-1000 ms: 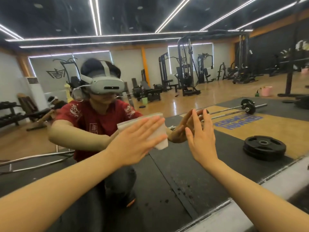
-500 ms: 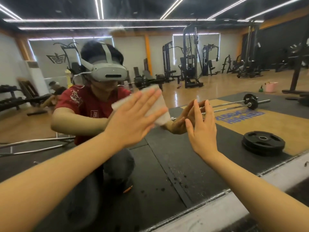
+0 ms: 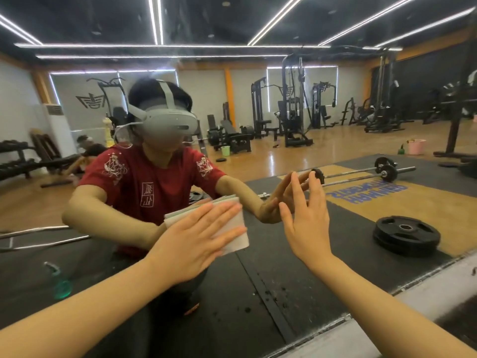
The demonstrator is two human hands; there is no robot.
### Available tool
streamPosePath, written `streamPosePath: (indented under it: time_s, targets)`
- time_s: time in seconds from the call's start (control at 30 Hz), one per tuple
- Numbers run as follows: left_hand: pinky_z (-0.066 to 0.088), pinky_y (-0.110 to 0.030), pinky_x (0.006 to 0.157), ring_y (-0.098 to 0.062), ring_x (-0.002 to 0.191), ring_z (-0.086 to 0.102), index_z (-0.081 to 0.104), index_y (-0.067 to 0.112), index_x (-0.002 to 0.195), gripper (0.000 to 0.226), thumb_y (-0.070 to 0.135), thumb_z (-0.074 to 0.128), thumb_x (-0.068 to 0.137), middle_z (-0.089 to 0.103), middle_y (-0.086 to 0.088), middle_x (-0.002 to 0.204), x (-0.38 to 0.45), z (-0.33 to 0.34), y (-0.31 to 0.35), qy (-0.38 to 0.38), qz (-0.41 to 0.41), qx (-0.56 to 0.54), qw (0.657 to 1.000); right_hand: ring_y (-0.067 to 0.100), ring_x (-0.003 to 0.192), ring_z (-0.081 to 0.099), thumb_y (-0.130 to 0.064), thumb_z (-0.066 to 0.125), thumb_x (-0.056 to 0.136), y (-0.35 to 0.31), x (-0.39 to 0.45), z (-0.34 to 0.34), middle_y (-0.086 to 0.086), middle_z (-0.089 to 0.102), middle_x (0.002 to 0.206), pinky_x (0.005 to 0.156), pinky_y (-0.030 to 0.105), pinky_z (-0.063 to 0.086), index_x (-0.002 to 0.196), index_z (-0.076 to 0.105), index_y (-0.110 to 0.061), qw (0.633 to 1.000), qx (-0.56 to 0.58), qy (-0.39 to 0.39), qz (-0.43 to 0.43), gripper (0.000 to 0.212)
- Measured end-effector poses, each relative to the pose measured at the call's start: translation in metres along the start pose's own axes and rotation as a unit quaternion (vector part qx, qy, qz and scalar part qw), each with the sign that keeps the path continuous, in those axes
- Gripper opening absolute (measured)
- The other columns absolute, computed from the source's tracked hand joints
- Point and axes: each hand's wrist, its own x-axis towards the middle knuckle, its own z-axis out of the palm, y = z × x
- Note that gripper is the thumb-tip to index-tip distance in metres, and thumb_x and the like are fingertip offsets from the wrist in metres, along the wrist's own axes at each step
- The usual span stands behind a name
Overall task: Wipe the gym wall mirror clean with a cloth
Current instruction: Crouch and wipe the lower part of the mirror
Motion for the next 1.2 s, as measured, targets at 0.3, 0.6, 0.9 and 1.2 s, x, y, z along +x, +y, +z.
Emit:
streamPosePath:
  time_s: [0.3,0.6,0.9,1.2]
  targets:
    - [-0.005,-0.048,0.121,-0.033,0.150,-0.004,0.011,0.021,0.157,0.066,0.051,0.025,0.100,-0.001,-0.018,0.162,0.076,-0.006,-0.016,0.004,0.032,0.060,0.998,0.026,0.150,0.009,-0.023,0.049,0.101,0.017,-0.001,-0.012,0.008,0.008,0.164,0.113,0.050,0.026,0.155,0.022,-0.028,0.998,-0.007,-0.031,-0.049,0.060]
    - [0.001,-0.046,0.122,-0.035,0.151,0.002,0.010,0.022,0.158,0.064,0.050,0.016,0.100,0.003,-0.020,0.163,0.149,-0.062,-0.117,0.093,-0.157,0.075,0.980,0.030,0.150,0.008,-0.025,0.050,0.101,0.037,0.013,-0.012,0.012,0.003,0.164,0.115,0.054,0.026,0.157,0.018,-0.024,0.999,-0.015,0.016,0.031,0.064]
    - [-0.001,-0.048,0.122,-0.036,0.151,-0.003,0.009,0.020,0.157,0.066,0.048,0.024,0.100,-0.004,-0.021,0.161,0.119,-0.019,-0.033,0.033,0.006,0.053,0.998,0.031,0.151,0.005,-0.024,0.048,0.102,0.042,0.013,-0.010,0.013,0.006,0.164,0.116,0.055,0.025,0.156,0.013,-0.029,1.000,-0.008,0.013,0.017,0.065]
    - [-0.002,-0.043,0.121,-0.033,0.151,0.000,0.004,0.022,0.157,0.062,0.049,0.015,0.102,0.000,-0.019,0.163,0.147,-0.059,-0.114,0.091,-0.150,0.095,0.980,0.027,0.151,0.002,-0.027,0.047,0.102,0.044,0.016,-0.019,0.006,0.002,0.165,0.118,0.051,0.024,0.157,0.016,-0.028,1.000,-0.014,-0.011,0.015,0.063]
